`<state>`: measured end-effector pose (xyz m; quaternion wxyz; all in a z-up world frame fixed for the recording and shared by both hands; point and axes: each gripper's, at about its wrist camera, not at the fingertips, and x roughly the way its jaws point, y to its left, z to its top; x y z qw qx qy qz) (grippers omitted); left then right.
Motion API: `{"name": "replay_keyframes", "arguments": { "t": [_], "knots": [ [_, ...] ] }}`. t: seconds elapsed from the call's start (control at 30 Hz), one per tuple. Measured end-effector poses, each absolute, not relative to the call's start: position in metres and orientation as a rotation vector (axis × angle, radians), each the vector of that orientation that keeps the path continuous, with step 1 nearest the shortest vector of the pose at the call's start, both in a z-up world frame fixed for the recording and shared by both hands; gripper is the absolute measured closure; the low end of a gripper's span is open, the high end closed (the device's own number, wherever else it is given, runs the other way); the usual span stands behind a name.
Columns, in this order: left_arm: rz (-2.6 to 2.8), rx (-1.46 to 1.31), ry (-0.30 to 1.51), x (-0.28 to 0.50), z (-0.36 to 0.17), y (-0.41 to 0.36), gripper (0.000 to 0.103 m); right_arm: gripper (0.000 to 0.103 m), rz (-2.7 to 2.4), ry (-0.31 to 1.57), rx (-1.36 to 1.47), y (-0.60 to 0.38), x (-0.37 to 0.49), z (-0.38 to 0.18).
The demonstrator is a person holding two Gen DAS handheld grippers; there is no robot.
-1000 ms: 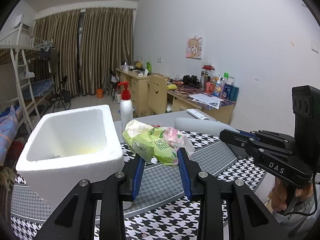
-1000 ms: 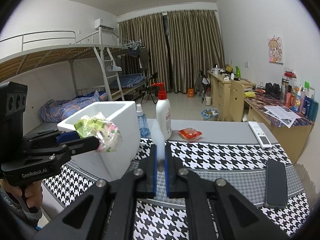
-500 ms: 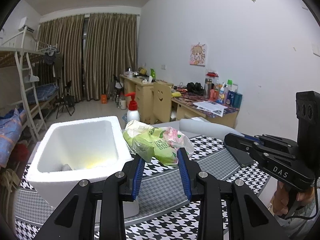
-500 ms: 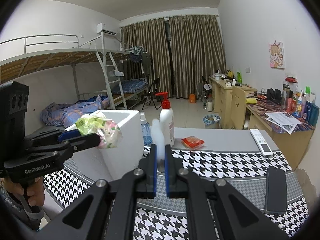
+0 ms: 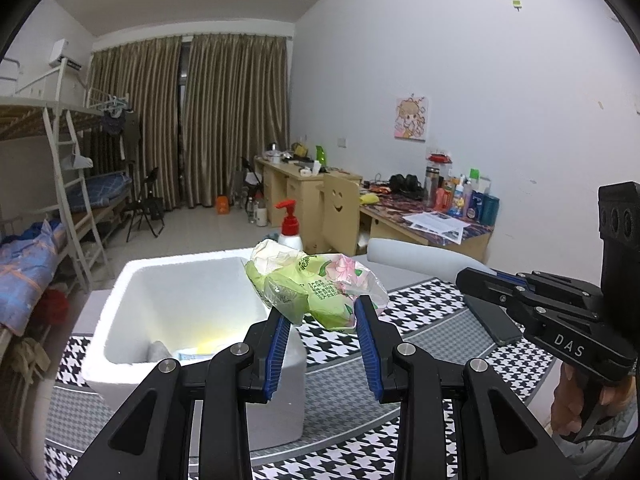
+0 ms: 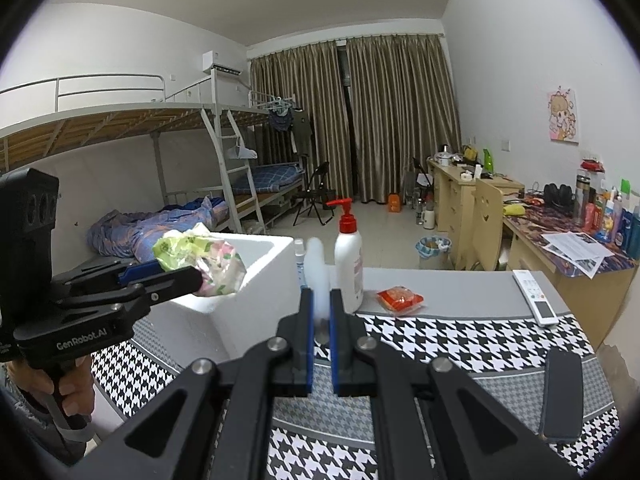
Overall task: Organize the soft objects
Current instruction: 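Carry the packet and foam roll up over the white foam box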
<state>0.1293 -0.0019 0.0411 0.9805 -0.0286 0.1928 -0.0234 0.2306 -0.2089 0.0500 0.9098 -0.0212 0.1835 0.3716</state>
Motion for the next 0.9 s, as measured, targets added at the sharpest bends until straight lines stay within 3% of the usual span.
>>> {"name": "replay_keyframes", "arguments": {
  "t": [0.9],
  "knots": [
    [0.089, -0.077, 0.361, 0.122, 0.050, 0.042, 0.068, 0.094, 0.872, 0.383, -0.060, -0.162, 0.233, 0.056]
  ]
}}
